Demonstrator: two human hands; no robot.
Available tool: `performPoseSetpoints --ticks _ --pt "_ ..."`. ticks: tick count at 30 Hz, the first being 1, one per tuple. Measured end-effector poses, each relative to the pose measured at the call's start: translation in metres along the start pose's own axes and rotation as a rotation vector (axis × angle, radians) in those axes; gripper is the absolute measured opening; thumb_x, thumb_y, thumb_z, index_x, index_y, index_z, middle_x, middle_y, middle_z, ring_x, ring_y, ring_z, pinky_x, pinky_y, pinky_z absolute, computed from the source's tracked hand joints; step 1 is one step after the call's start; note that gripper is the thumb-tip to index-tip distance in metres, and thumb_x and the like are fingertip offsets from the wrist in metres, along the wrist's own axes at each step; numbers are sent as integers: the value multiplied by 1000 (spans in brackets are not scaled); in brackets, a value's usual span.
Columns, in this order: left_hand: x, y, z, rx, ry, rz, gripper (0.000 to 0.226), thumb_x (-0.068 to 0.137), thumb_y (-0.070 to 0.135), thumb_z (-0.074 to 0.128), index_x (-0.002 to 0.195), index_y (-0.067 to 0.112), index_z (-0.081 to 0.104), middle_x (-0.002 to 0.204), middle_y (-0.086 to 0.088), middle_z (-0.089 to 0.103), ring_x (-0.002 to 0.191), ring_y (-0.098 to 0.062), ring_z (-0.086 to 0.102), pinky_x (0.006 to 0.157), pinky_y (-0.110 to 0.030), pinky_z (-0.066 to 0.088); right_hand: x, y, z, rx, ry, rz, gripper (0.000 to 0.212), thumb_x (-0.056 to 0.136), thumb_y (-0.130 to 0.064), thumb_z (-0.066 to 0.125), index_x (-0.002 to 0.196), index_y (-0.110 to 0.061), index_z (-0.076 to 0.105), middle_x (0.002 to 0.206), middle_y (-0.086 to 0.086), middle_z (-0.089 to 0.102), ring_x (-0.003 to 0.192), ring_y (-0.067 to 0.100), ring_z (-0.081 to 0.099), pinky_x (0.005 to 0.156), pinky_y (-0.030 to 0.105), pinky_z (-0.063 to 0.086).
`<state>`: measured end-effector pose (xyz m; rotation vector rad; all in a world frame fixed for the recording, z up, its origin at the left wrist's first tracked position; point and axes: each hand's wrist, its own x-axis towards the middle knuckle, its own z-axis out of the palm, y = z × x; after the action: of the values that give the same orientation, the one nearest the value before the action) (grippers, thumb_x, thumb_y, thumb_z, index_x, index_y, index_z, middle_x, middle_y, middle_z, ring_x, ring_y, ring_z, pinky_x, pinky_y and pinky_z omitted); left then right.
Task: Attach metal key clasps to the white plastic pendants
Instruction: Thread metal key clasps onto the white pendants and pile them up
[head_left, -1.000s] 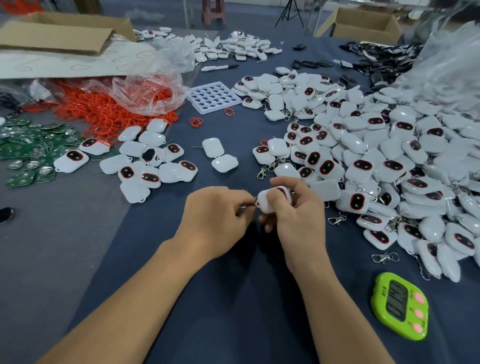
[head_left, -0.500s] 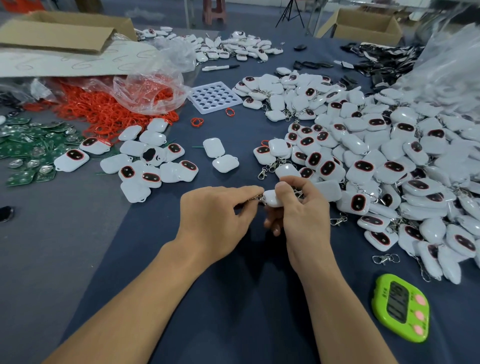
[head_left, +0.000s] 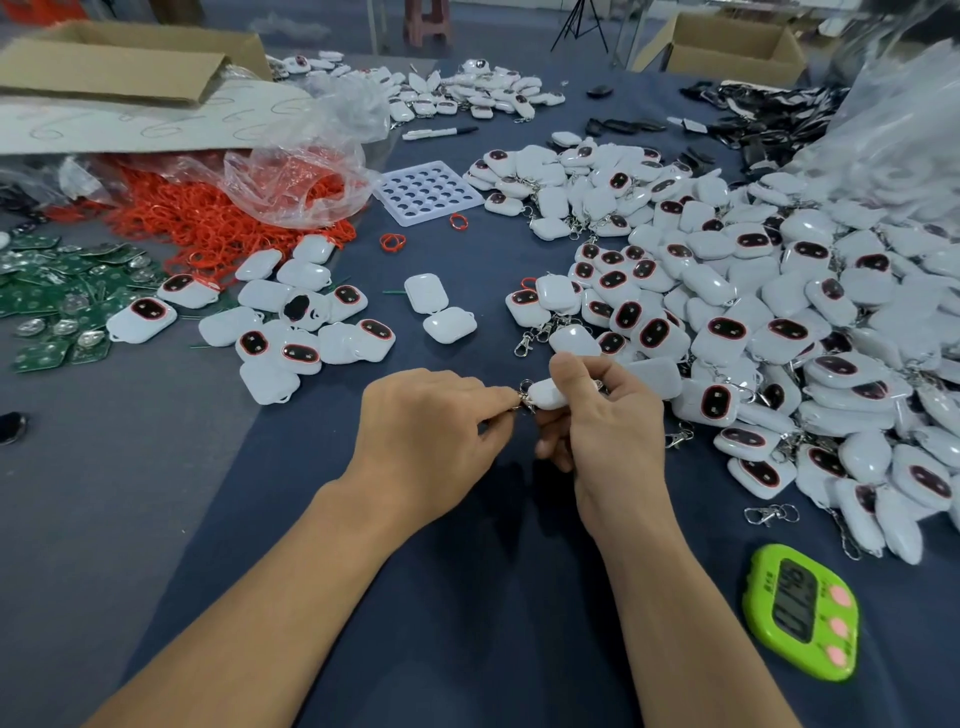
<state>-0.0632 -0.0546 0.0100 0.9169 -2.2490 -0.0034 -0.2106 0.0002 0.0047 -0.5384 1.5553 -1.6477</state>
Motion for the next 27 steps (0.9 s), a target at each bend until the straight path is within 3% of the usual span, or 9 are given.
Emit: performPoseSetpoints --ticks 5,8,10,13,18,21,27 --pt "-1 -2 -1 8 -17 55 24 86 23 59 67 24 73 52 6 52 52 -17 46 48 -29 37 0 1 -1 -59 -30 -32 19 98 -28 73 92 -11 68 61 8 67 38 21 49 37 20 35" --pt "1 -2 -4 -52 -14 108 20 77 18 61 58 21 64 51 6 46 54 -15 34 58 -25 31 -1 2 -2 -131 -69 -54 19 97 -30 72 81 -20 72 60 7 66 40 22 49 39 25 36" --pt "1 -2 -4 -88 -39 150 18 74 16 60 57 17 60 52 6 46 56 -16 31 62 -26 35 -2 2 -1 -167 -87 -67 19 96 -31 72 79 -23 74 60 6 65 41 21 48 41 28 38" --pt "0 -1 -2 -141 -68 114 16 77 18 58 63 15 65 53 6 51 54 -19 40 64 -31 42 -3 1 0 -151 -95 -63 22 96 -33 73 78 -22 75 60 6 65 42 20 48 39 27 39" --pt "-2 1 -2 -179 4 -32 19 80 16 65 90 24 78 53 9 52 51 -16 45 63 -21 38 -3 -2 -2 -115 -76 -32 31 96 -38 74 71 -20 70 60 8 65 39 21 49 37 20 35" --pt "-1 2 -3 -147 34 -14 21 83 22 60 88 29 79 51 9 51 48 -15 44 59 -22 37 -3 -3 -2 -106 -72 -31 33 96 -38 74 71 -18 69 59 9 65 39 22 49 37 20 33" --pt "0 -4 -2 -97 76 104 14 81 15 76 86 27 82 57 9 59 53 -18 51 58 -33 45 -4 -5 -2 -73 -57 -8 31 97 -37 74 76 -15 67 59 8 64 37 20 48 35 21 33"
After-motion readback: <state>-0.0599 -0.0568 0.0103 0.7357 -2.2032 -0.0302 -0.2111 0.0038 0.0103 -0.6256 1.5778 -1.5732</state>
